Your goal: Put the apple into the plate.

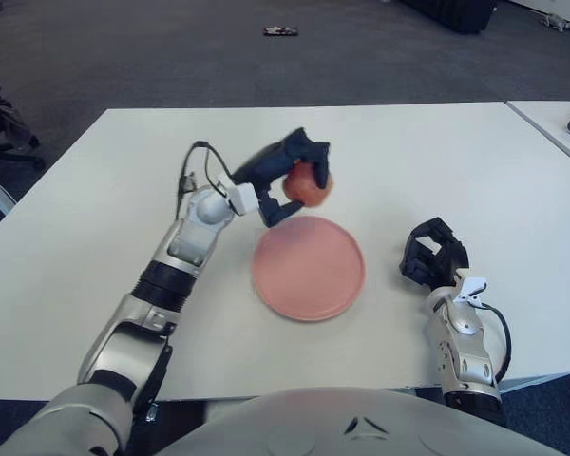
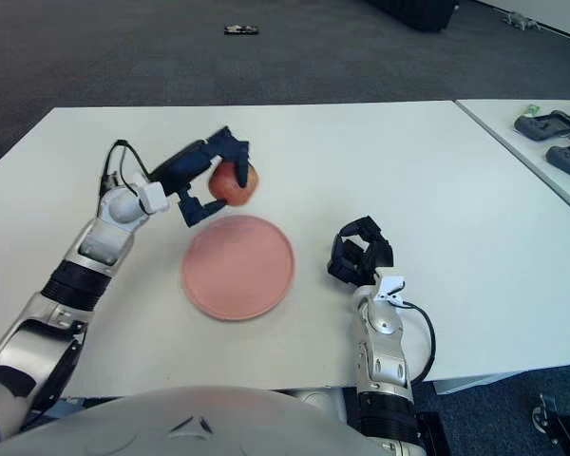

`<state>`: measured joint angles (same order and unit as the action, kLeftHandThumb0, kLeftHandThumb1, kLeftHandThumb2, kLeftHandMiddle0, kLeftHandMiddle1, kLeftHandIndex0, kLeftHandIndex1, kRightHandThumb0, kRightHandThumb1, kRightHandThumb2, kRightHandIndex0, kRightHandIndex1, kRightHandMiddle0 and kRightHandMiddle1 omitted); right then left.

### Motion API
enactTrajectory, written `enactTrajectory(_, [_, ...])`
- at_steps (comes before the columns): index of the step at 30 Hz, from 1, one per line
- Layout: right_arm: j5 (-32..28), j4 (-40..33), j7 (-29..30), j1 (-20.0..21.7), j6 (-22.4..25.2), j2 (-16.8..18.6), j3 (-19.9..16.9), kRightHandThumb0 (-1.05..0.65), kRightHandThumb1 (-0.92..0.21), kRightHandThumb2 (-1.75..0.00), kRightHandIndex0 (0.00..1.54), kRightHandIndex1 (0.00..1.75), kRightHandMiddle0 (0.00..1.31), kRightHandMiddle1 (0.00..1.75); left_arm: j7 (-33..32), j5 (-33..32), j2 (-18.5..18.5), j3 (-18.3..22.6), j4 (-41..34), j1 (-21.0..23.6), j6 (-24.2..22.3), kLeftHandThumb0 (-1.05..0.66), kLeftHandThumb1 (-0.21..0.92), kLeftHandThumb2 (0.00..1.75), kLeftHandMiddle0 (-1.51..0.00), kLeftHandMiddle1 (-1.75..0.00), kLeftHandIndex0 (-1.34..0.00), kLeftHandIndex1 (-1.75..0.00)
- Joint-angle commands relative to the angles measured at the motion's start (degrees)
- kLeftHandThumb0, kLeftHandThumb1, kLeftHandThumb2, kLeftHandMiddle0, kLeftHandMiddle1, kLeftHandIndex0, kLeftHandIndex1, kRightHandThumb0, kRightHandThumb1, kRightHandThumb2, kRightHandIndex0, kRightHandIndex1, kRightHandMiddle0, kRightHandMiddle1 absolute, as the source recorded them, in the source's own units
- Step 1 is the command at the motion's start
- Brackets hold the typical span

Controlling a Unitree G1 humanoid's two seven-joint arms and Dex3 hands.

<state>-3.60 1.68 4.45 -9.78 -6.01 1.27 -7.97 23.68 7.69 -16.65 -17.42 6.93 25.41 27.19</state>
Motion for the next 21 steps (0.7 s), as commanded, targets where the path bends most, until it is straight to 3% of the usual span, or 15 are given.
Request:
enactTrajectory(1, [-0.4,1.7,-0.2,-0.9,1.5,0.1,-0.2,-0.47,-0.33,-1.3,1.08,1.75,0.6,1.75,2.4,-0.4,0.3,-1.7,2.1,-0.4,2.6,0.0,-0.1,1.75,-0.97,-1.61,-0.7,-1.75])
enactTrajectory(10, [0.1,1.6,0.2,-0.9,1.7,0.0,-0.2,-0.47,-0.33,-1.31,1.08,1.75,0.6,1.75,9.6,-1.5,0.5,-5.9,3.1,-1.1,5.0,0.0,-0.1,1.75,-0.97,-1.61,-0.7,-1.75])
enactTrajectory(21, [0.8,0.2,0.2,-1.9,1.9,-0.2,0.5,-0.46,-0.36,-1.27,1.07,1.75,0.58,1.75,14.4,3.8,-0.1,-12.3,8.1,-1.7,9.7,0.0,-0.12,1.74,-0.99,-1.57,-0.71,-1.75])
